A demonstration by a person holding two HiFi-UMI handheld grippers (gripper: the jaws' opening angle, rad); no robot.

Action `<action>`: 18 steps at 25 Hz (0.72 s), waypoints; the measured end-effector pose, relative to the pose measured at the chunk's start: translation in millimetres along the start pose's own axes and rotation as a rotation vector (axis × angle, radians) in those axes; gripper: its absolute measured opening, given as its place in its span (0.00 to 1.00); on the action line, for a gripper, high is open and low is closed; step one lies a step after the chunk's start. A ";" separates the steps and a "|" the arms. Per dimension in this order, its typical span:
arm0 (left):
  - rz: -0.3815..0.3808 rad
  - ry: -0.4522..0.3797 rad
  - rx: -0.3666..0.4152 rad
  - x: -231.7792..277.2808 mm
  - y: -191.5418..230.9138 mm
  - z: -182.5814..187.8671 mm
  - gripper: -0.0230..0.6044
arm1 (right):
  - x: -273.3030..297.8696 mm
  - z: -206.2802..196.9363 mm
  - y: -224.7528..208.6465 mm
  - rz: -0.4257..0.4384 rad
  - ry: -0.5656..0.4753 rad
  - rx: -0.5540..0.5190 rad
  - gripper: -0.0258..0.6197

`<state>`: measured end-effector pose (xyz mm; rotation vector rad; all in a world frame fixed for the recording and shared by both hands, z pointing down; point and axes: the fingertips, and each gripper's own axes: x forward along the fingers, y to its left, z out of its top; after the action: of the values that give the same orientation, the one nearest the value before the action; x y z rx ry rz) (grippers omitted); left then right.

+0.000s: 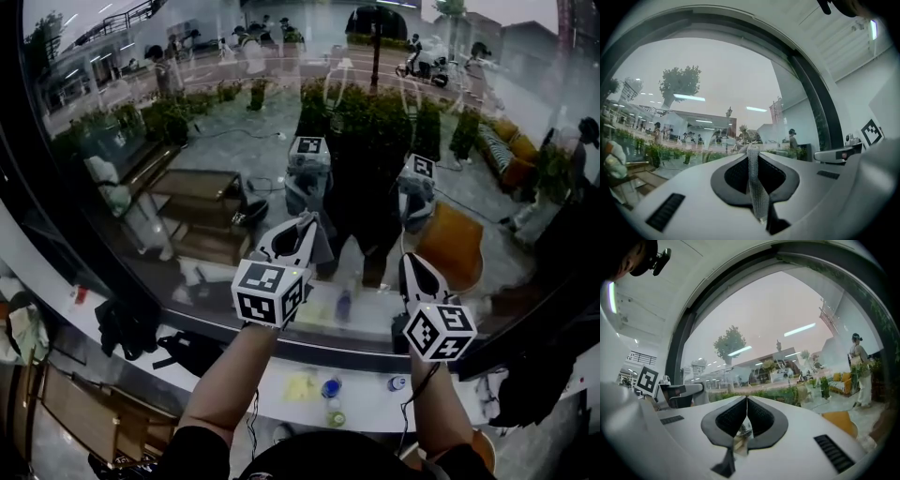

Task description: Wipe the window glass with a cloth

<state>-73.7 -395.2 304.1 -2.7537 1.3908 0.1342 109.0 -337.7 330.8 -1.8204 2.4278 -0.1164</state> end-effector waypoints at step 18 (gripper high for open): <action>0.178 0.039 0.004 -77.8 163.9 -26.7 0.09 | 47.9 -23.1 95.2 0.030 0.015 -0.015 0.09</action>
<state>-250.3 -432.5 337.1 -2.6393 1.6427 0.0857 2.1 -357.0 340.1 -1.7948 2.4716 -0.1110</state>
